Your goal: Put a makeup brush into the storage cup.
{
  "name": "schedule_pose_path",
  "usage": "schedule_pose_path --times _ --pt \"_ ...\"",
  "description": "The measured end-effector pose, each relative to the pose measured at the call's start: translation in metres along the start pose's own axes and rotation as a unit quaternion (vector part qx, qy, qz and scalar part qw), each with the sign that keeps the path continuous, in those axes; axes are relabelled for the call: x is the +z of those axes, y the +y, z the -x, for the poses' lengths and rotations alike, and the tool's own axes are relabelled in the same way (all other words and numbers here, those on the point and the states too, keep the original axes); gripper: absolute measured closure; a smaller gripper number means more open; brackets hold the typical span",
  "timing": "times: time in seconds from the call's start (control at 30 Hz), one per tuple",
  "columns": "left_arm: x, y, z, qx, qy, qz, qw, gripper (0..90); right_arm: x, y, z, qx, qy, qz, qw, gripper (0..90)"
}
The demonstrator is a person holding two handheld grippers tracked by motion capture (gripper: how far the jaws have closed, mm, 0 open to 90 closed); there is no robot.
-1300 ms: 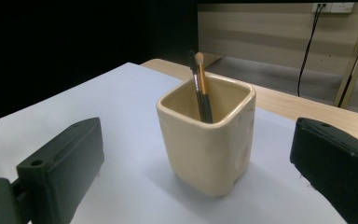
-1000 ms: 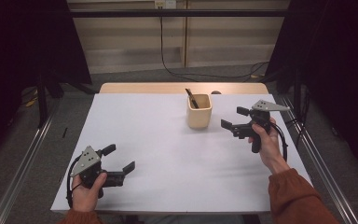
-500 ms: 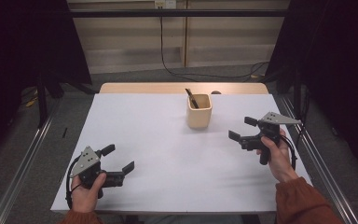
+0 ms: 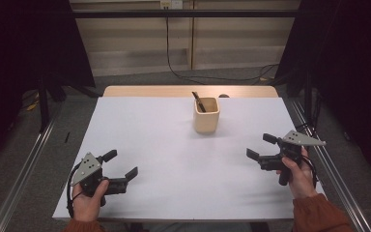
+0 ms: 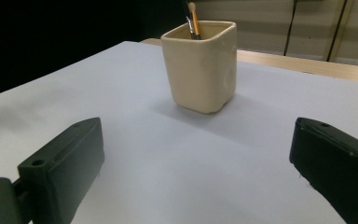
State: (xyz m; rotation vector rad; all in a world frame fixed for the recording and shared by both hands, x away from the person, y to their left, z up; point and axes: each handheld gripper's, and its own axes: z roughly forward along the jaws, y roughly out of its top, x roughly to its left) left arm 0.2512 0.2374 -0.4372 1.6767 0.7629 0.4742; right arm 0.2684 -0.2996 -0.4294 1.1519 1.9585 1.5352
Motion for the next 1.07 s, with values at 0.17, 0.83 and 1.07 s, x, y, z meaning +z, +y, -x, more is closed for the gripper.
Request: schedule_pose_path --times 0.17,0.83,1.07 --pt "-0.003 -0.001 0.001 0.002 0.002 0.0 1.0 3.2 -0.012 -0.007 -0.004 -0.003 -0.009 0.007 0.9999 2.8" --pt "-0.004 -0.003 0.006 0.009 -0.013 -0.007 0.9998 2.8 -0.056 -0.032 -0.008 0.009 -0.041 0.022 0.9989 2.3" --pt "-0.004 -0.003 0.006 0.007 -0.016 -0.006 0.9998 2.8 -0.054 -0.031 -0.01 0.004 -0.036 0.023 0.9991 2.1"
